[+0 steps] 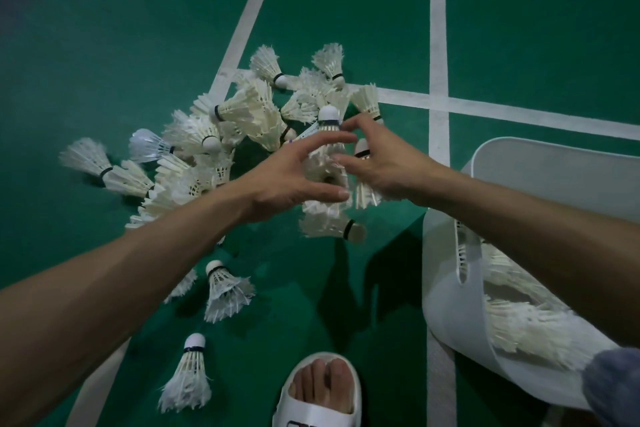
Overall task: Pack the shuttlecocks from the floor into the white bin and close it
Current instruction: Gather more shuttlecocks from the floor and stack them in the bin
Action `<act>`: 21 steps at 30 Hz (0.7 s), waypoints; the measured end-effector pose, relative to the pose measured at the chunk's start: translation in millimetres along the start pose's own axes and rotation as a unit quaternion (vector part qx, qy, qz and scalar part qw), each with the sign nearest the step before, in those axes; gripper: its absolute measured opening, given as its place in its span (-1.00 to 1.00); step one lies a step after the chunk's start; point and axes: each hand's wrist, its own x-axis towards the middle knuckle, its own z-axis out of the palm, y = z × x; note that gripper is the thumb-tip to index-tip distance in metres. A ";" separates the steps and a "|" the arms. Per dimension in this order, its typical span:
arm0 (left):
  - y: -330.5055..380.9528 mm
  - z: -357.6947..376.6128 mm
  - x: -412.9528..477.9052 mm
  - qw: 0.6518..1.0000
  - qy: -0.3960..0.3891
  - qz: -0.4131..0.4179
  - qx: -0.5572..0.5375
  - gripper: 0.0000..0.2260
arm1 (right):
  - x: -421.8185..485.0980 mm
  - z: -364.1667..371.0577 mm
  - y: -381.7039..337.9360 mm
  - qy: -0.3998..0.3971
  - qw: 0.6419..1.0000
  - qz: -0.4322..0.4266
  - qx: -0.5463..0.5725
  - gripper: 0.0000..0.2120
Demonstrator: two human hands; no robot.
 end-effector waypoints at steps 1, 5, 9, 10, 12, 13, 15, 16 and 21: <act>0.1 1.4 1.0 1.000 0.008 0.005 0.025 -0.40 | -0.8 0.2 -1.1 -0.005 1.000 -0.003 -0.004 -0.61; 4.6 0.6 0.4 0.998 0.055 -0.004 0.040 -0.45 | -2.4 -3.5 -2.9 -0.001 1.000 0.008 -0.010 -0.67; 13.0 -1.4 -3.8 0.997 0.068 -0.021 0.040 -0.47 | -2.8 -10.3 -3.1 0.032 0.999 0.003 0.007 -0.80; 15.8 0.3 -4.2 0.996 0.072 -0.014 0.044 -0.48 | -3.5 -12.7 -3.4 0.035 0.999 0.000 0.001 -0.81; 22.6 4.9 -4.2 0.995 0.085 0.000 0.051 -0.48 | -6.2 -19.4 -4.4 0.036 0.999 -0.004 -0.017 -0.77; 26.8 7.2 -4.1 0.994 0.092 0.005 0.057 -0.47 | -8.8 -23.3 -4.9 0.032 0.999 -0.006 -0.017 -0.73; 35.9 10.6 -3.2 0.991 0.106 0.014 0.079 -0.47 | -15.7 -32.2 -5.3 0.016 0.999 -0.021 0.019 -0.59; 40.2 11.4 -2.1 0.988 0.116 0.021 0.096 -0.50 | -20.6 -37.3 -6.0 0.008 0.998 -0.032 0.050 -0.52; 65.1 13.0 1.6 0.956 0.178 0.071 0.222 -0.59 | -45.2 -64.2 -3.3 0.074 0.991 -0.064 0.095 -0.55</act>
